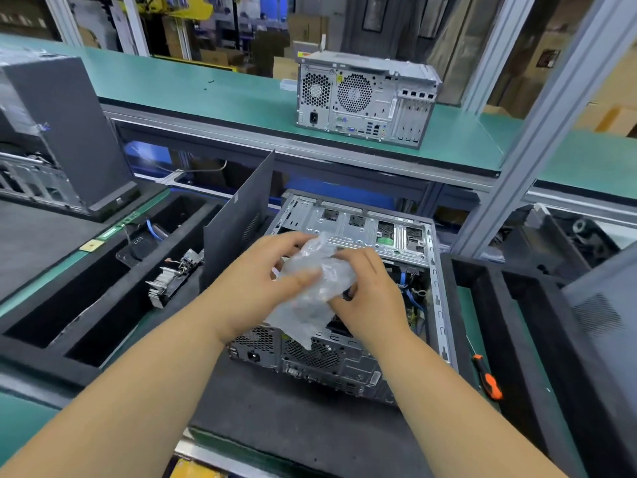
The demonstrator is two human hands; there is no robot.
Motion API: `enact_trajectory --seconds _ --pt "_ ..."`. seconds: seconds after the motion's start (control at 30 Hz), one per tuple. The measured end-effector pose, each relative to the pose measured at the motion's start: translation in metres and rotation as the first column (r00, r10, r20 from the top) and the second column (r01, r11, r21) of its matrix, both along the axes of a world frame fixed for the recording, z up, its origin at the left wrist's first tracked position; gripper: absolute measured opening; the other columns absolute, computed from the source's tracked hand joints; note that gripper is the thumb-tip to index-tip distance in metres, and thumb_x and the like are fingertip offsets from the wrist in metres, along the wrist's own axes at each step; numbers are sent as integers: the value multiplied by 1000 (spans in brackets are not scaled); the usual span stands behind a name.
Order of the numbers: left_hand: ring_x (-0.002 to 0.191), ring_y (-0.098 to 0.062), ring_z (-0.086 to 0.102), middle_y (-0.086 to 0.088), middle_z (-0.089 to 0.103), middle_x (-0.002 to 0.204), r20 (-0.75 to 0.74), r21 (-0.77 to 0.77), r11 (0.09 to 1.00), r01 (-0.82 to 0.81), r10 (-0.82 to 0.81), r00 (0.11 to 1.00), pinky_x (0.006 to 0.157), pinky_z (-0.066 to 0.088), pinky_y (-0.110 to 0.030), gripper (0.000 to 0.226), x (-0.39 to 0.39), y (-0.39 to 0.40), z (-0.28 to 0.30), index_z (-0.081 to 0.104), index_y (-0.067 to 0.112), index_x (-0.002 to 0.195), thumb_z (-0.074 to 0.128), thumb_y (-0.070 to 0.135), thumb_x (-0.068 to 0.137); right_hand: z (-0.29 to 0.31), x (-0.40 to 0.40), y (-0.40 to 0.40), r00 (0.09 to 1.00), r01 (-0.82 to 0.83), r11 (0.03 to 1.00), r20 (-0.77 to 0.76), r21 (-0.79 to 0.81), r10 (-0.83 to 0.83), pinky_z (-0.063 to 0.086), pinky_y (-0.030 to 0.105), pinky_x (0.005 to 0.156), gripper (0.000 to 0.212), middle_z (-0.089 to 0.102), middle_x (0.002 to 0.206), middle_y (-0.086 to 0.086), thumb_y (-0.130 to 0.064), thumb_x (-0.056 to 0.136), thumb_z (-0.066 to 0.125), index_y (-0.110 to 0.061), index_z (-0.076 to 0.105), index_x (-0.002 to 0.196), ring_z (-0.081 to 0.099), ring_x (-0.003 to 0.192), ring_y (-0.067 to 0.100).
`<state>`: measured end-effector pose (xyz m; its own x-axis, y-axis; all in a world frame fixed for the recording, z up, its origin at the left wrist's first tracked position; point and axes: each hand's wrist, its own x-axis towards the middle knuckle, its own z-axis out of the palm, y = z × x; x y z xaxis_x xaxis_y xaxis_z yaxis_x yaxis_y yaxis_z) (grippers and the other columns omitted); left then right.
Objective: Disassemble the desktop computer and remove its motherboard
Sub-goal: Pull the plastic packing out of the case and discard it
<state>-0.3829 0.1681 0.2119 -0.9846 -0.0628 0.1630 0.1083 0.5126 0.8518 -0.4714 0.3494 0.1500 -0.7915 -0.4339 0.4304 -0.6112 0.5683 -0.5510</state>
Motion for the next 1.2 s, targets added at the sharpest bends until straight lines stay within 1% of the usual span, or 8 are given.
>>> enact_trajectory --seconds 0.17,0.37,0.47,0.67,0.77,0.93,1.07,1.2 --pt "107 -29 65 -11 69 113 317 633 738 -233 28 948 100 46 -50 78 -5 -24 -4 68 19 116 21 75 89 13 31 -1 999 -40 998 -4 -40 39 52 35 66 50 43 121 -18 -27 73 65 -31 53 122 49 73 7" --pt "57 -17 67 -2 68 63 421 733 648 -207 -194 886 49 52 -26 24 13 -23 -3 68 21 77 59 40 88 29 65 1 992 -98 995 -75 -9 97 54 37 72 56 43 127 -18 -22 72 73 -30 54 124 55 97 11" --pt "41 -19 62 -4 62 49 559 702 607 -373 -145 816 39 49 -27 50 29 -15 1 67 13 54 66 60 73 30 84 5 975 -120 993 -188 14 120 53 37 74 59 47 129 -9 -16 69 79 -23 58 124 58 100 16" --pt "94 -21 56 -3 57 92 491 792 567 -225 -373 788 88 43 -35 38 68 4 -9 60 13 93 62 50 84 19 123 21 887 -324 937 -301 133 349 49 42 84 58 51 131 5 -13 72 79 -15 61 127 58 106 28" --pt "80 -22 66 -8 64 82 434 877 418 -237 -480 762 81 46 -36 31 91 28 -8 64 8 90 48 33 97 13 137 43 892 -408 907 -169 104 420 44 39 101 66 38 147 -2 -2 78 58 -20 48 140 45 128 20" --pt "79 -27 59 -12 59 82 361 623 726 -292 65 930 74 47 -29 29 118 71 -17 53 3 118 54 -2 89 5 154 88 919 -287 903 175 -319 353 44 18 94 73 28 145 -13 -4 82 45 -37 30 145 51 115 7" --pt "95 -30 68 -18 69 105 218 813 565 -140 -72 973 84 56 -36 62 153 114 -40 47 -2 132 54 -8 71 5 165 110 761 -112 887 535 -448 366 44 17 84 45 43 131 -14 -49 84 52 -47 42 128 53 106 -5" --pt "121 -42 54 -18 55 136 203 839 521 -156 -33 979 102 39 -62 67 188 130 -76 46 24 140 55 -2 79 -4 184 118 654 -140 892 636 -429 409 48 33 96 72 44 136 -10 -59 69 69 -45 39 132 52 119 8"
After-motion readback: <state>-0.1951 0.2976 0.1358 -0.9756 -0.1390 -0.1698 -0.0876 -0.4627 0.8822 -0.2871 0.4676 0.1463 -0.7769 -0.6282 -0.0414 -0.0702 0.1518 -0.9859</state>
